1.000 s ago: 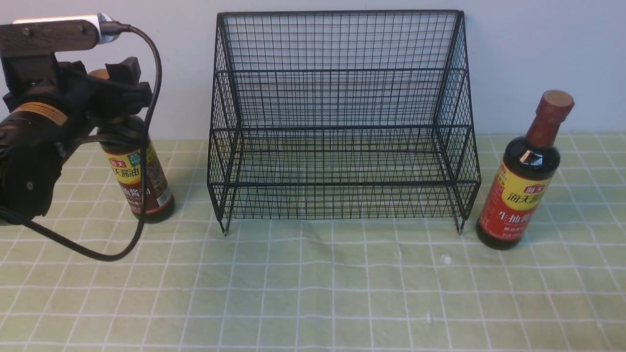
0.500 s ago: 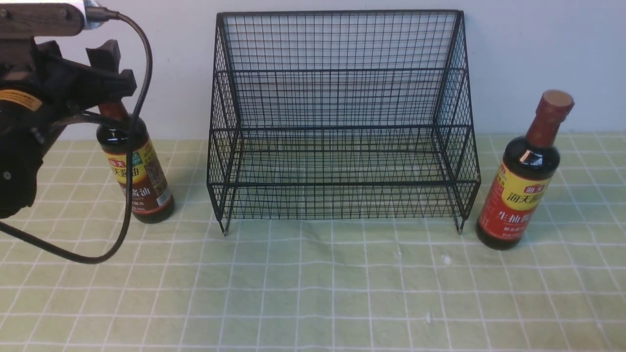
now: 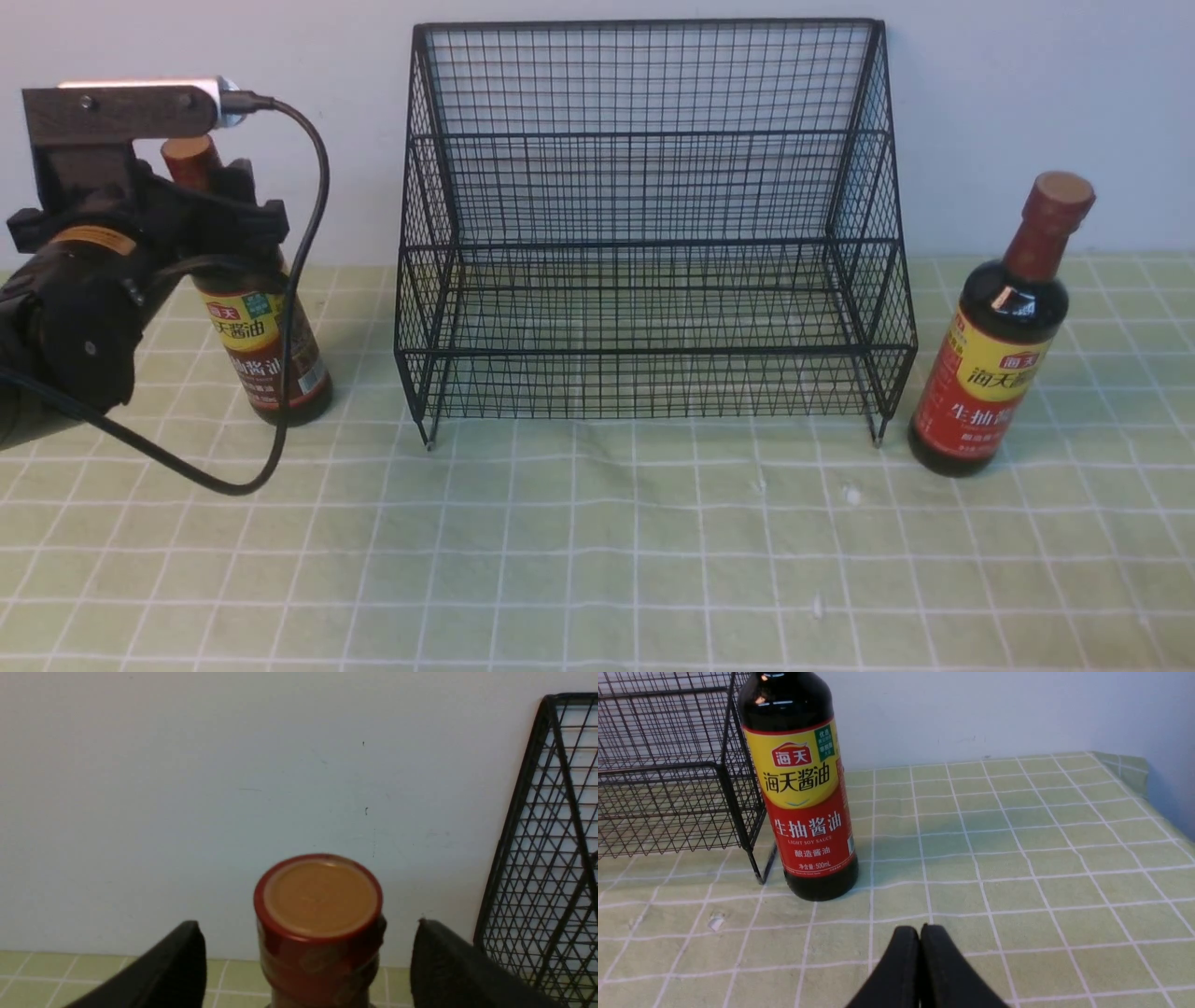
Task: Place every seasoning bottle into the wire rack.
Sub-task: Use the left arm to grab the condiment bottle closest to it
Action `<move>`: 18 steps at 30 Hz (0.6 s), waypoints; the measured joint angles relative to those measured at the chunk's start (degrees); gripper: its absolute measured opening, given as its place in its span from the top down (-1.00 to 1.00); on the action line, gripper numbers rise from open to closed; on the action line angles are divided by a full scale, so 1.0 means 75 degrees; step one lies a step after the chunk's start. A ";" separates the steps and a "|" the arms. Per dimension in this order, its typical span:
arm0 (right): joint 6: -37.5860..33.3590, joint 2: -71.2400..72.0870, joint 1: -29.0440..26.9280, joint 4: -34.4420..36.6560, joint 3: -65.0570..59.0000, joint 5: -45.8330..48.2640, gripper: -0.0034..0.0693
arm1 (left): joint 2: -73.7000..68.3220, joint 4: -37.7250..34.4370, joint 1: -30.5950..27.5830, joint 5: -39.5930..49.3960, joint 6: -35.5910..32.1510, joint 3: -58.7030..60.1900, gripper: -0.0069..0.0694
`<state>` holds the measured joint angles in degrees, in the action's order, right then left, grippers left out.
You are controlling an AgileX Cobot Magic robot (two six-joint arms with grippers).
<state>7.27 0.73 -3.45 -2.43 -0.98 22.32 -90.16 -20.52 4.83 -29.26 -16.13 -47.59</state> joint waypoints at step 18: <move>-0.0035 0.0000 0.0000 0.0000 0.0000 0.0000 0.94 | 0.0223 0.0462 0.0000 0.0296 0.0162 0.0087 0.08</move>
<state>7.00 0.73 -3.45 -2.43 -0.98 22.32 -88.49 -17.05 4.83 -27.04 -14.91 -46.94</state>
